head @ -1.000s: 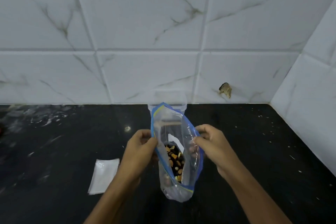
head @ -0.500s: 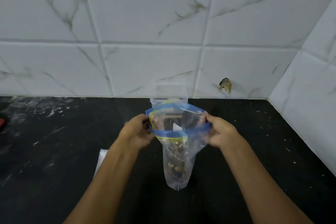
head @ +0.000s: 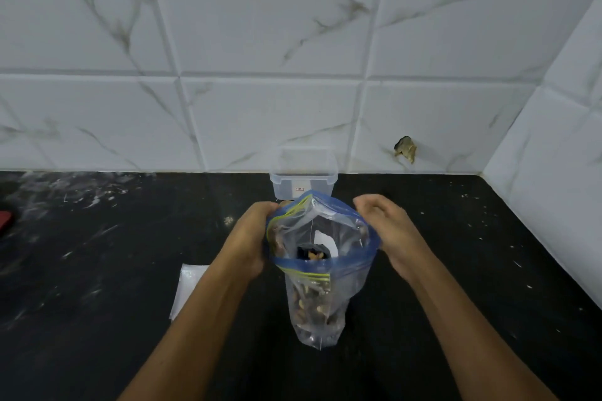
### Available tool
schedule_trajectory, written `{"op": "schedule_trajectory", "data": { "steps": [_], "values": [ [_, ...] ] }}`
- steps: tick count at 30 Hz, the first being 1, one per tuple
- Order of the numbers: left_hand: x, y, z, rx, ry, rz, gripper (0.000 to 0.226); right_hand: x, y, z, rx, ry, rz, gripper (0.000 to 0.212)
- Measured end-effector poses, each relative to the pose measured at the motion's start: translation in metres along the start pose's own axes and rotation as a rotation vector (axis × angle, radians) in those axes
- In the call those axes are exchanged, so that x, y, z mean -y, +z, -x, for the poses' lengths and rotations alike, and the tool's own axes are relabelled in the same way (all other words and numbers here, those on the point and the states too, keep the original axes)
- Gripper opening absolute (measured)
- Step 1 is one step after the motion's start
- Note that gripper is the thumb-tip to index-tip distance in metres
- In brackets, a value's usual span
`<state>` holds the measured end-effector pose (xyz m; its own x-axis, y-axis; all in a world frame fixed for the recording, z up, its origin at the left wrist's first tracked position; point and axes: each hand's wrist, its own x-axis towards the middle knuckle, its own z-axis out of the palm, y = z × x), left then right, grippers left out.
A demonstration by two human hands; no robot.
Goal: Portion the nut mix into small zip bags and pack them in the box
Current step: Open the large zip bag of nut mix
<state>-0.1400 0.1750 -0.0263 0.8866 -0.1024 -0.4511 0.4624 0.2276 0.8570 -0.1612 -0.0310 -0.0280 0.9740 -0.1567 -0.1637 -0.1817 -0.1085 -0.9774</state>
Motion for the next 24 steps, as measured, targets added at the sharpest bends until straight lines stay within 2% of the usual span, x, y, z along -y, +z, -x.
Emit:
{"op": "schedule_trajectory", "data": {
  "steps": [2,4,6,8,9,11,14,16,18,20,21,22,24],
  "values": [
    [0.0,0.003,-0.003,-0.059,0.201,-0.346,0.018,0.006,0.003,-0.004,0.056,-0.087,0.319,0.012],
    [0.003,0.004,-0.01,-0.192,0.379,-0.782,0.019,0.006,0.009,-0.01,0.062,-0.099,0.49,0.009],
    [0.003,0.006,-0.015,-0.268,0.44,-0.982,0.02,0.0,0.015,-0.016,0.033,-0.062,0.503,0.009],
    [0.004,0.006,-0.025,-0.316,0.415,-1.032,0.021,-0.002,0.018,-0.019,0.019,0.004,0.396,0.011],
    [0.003,0.005,-0.029,-0.316,0.383,-1.01,0.026,-0.002,0.019,-0.019,0.011,0.04,0.282,0.012],
    [-0.003,0.005,-0.03,-0.266,0.243,-0.774,0.032,-0.002,0.017,-0.024,-0.012,0.175,-0.09,0.013],
    [-0.013,-0.004,-0.033,-0.067,-0.125,-0.069,0.041,-0.003,0.004,-0.033,-0.033,0.531,-0.803,0.004],
    [-0.011,-0.016,-0.046,0.077,-0.313,0.322,0.04,-0.007,0.002,-0.036,0.008,0.606,-1.01,0.011],
    [-0.006,-0.022,-0.057,0.16,-0.366,0.411,0.021,-0.012,0.005,-0.041,0.025,0.584,-1.04,0.014],
    [-0.003,-0.021,-0.057,0.167,-0.312,0.387,0.018,-0.015,0.007,-0.041,0.007,0.525,-0.97,0.028],
    [-0.002,-0.018,-0.056,0.139,-0.26,0.379,0.016,-0.017,0.007,-0.039,-0.042,0.478,-0.862,0.023],
    [-0.002,-0.016,-0.051,0.094,-0.226,0.326,0.026,-0.015,0.007,-0.034,-0.088,0.42,-0.706,0.018],
    [0.002,-0.013,-0.038,0.019,-0.132,0.112,0.034,-0.016,0.007,-0.022,-0.108,0.311,-0.304,0.023]
  ]
}}
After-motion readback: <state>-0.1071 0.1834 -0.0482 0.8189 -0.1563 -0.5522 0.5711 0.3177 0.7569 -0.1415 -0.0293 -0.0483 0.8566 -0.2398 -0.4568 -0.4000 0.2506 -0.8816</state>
